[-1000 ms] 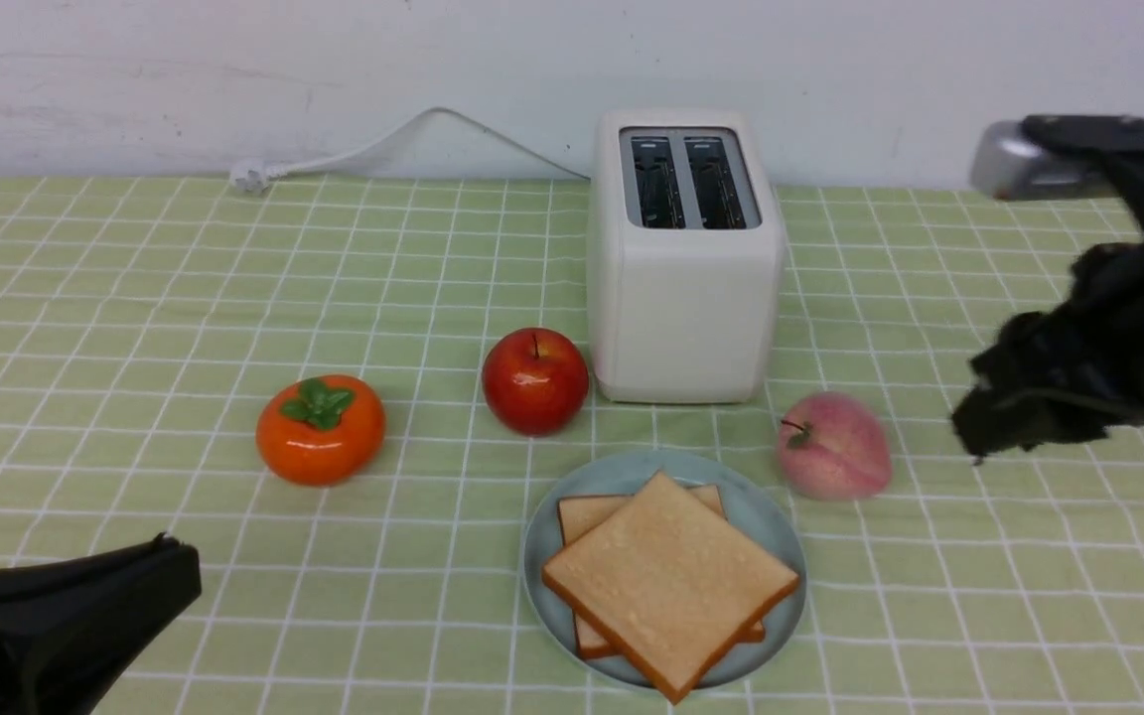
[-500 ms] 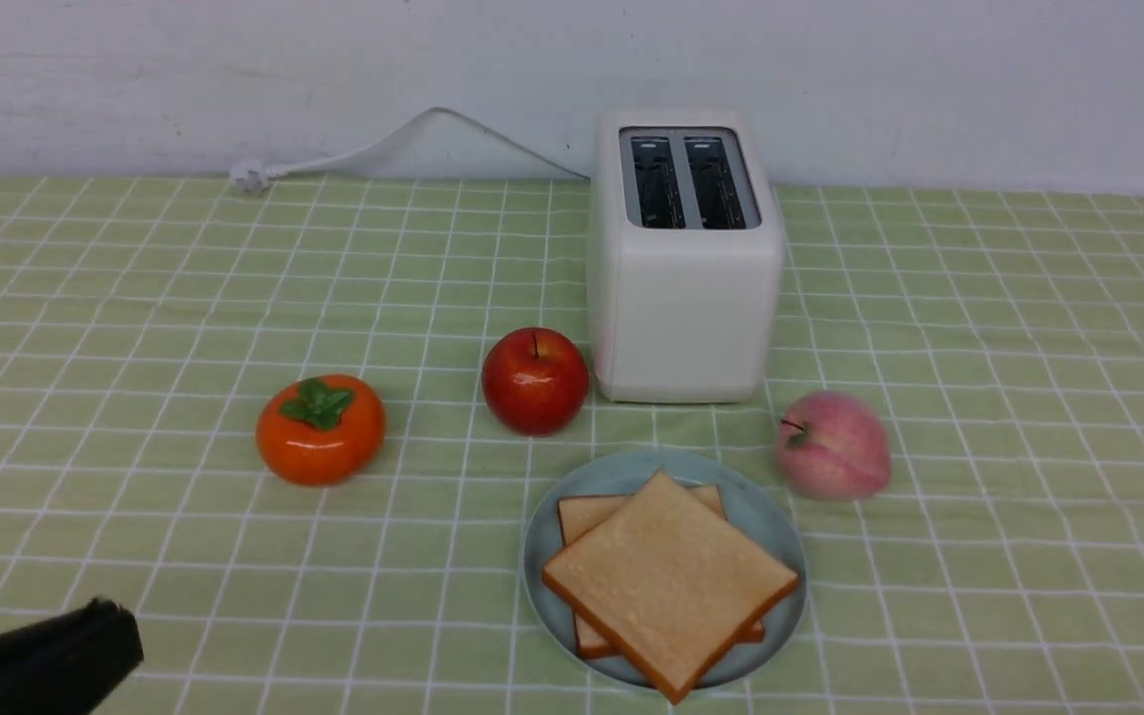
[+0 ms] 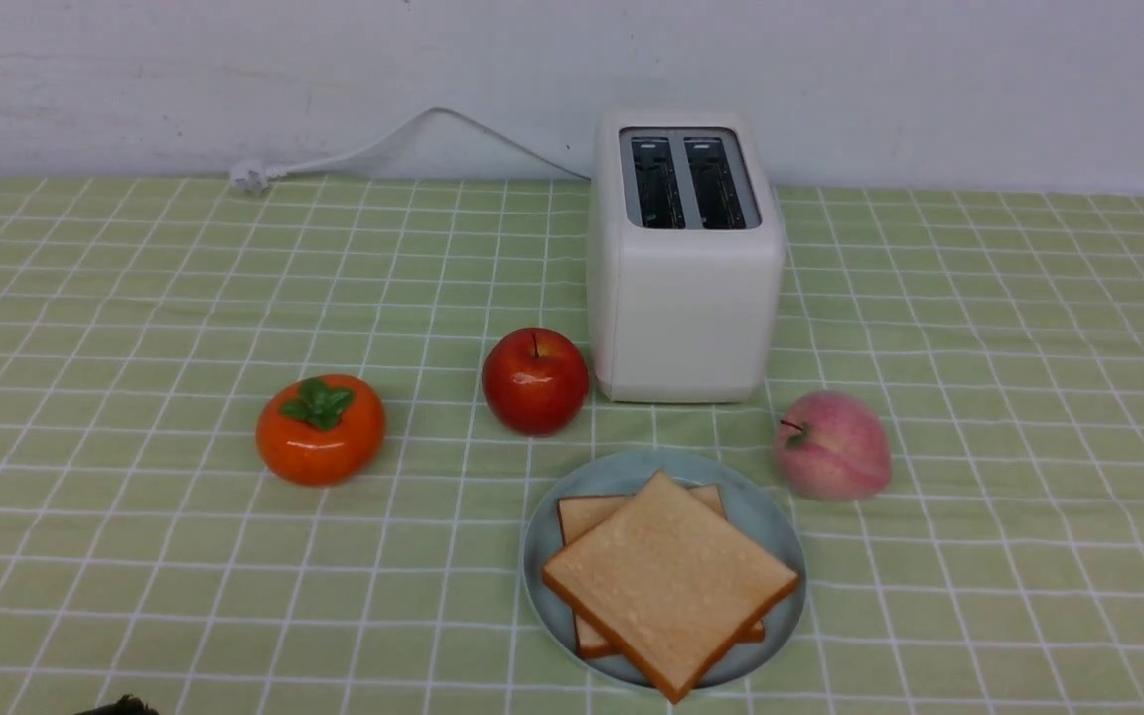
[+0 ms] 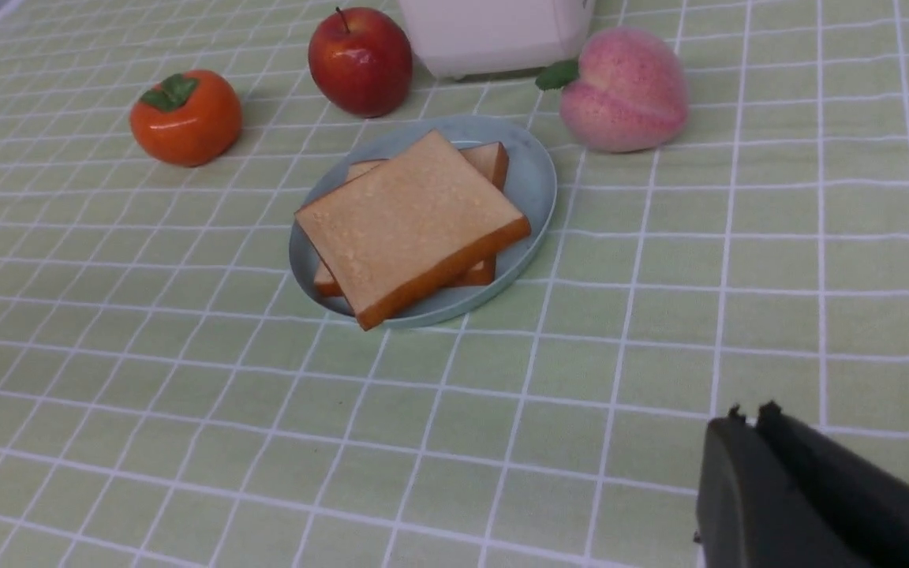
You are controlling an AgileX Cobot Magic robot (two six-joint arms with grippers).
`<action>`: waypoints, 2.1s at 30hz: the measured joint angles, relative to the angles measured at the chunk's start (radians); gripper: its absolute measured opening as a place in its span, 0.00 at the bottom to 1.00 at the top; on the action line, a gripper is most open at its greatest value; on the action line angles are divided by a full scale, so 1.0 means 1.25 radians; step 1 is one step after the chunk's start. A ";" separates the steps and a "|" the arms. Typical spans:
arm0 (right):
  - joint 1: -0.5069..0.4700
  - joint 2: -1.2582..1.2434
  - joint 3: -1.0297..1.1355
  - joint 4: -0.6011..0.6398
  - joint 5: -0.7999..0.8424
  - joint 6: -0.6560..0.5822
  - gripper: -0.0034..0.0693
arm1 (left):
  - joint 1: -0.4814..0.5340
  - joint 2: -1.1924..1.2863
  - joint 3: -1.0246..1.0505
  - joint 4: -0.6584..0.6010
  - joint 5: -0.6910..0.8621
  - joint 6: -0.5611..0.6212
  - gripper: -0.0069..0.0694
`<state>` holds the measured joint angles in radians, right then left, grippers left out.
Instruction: Take toasted bread from bread machine on green coffee tablecloth place on plate.
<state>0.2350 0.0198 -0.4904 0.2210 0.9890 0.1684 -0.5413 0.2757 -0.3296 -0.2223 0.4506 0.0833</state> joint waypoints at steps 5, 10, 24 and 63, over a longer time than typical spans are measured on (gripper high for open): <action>0.000 0.000 0.002 -0.017 -0.003 -0.001 0.08 | 0.000 0.000 0.000 0.000 0.021 0.000 0.07; -0.003 -0.002 0.004 -0.088 -0.016 -0.001 0.09 | 0.000 0.000 0.000 0.000 0.027 0.000 0.07; -0.148 -0.025 0.288 -0.058 -0.446 -0.174 0.02 | 0.000 0.000 0.000 0.000 0.028 0.000 0.08; -0.148 -0.025 0.407 -0.094 -0.485 -0.185 0.05 | 0.000 -0.003 0.000 0.000 0.031 0.000 0.12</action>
<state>0.0494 -0.0112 0.0184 0.1037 0.3826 -0.0624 -0.5413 0.2716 -0.3296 -0.2222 0.4894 0.0833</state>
